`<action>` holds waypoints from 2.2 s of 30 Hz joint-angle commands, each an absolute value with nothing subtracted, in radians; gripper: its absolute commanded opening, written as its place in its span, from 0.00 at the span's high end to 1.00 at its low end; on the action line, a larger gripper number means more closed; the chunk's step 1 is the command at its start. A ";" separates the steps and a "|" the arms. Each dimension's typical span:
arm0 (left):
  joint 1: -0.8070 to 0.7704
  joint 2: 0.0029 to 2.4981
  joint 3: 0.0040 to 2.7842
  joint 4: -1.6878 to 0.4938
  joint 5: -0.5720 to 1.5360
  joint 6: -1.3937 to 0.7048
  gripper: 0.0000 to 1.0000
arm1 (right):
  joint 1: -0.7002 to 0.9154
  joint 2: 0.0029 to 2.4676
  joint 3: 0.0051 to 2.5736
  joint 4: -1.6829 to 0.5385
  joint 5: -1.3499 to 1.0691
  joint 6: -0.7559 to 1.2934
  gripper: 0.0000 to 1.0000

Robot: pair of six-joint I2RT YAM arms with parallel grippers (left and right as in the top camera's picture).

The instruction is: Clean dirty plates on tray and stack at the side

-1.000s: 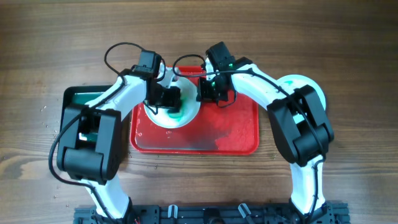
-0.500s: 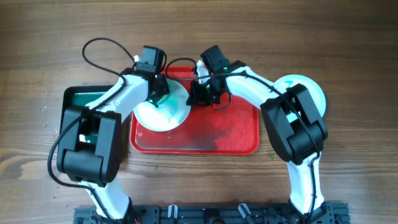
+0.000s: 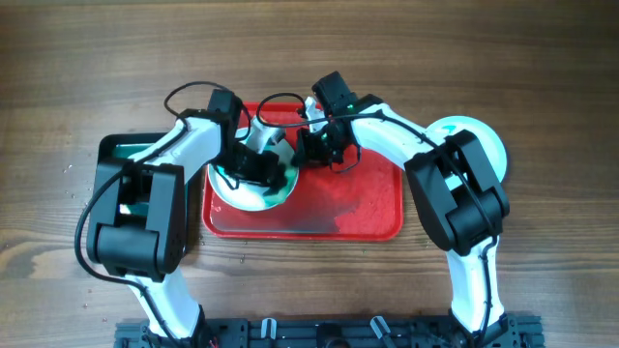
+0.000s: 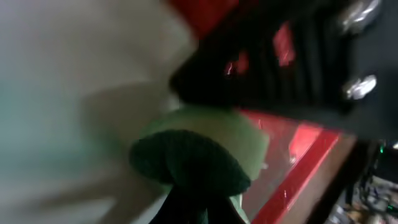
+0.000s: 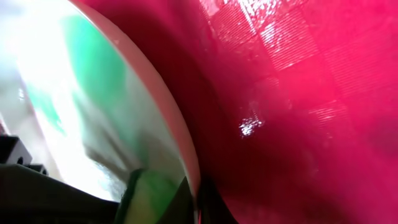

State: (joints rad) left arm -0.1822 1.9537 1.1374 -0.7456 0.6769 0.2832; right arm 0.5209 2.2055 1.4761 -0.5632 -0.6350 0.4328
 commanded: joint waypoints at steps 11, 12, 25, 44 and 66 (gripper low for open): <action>-0.160 1.971 1.130 -0.538 -0.541 -0.439 0.96 | 0.517 2.221 1.480 -0.561 -0.651 0.447 0.96; -0.155 1.971 1.129 -0.567 -0.543 -0.443 0.96 | 0.517 2.221 1.480 -0.561 -0.651 0.448 0.96; -0.175 1.971 1.130 -0.863 0.340 0.202 0.96 | 0.516 2.221 1.480 -0.560 -0.648 0.448 0.96; -0.031 1.971 1.586 -0.851 0.162 -0.143 0.96 | 0.500 2.183 1.480 -0.613 -0.555 0.500 0.96; -0.100 1.971 1.580 -0.962 0.166 -0.144 0.96 | 0.916 1.728 1.480 -0.925 1.148 0.392 0.96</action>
State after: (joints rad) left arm -0.0982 1.9675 1.5814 -0.9642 0.1688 -0.1337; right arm 0.8730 1.7565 1.4754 -0.9054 0.9119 0.3950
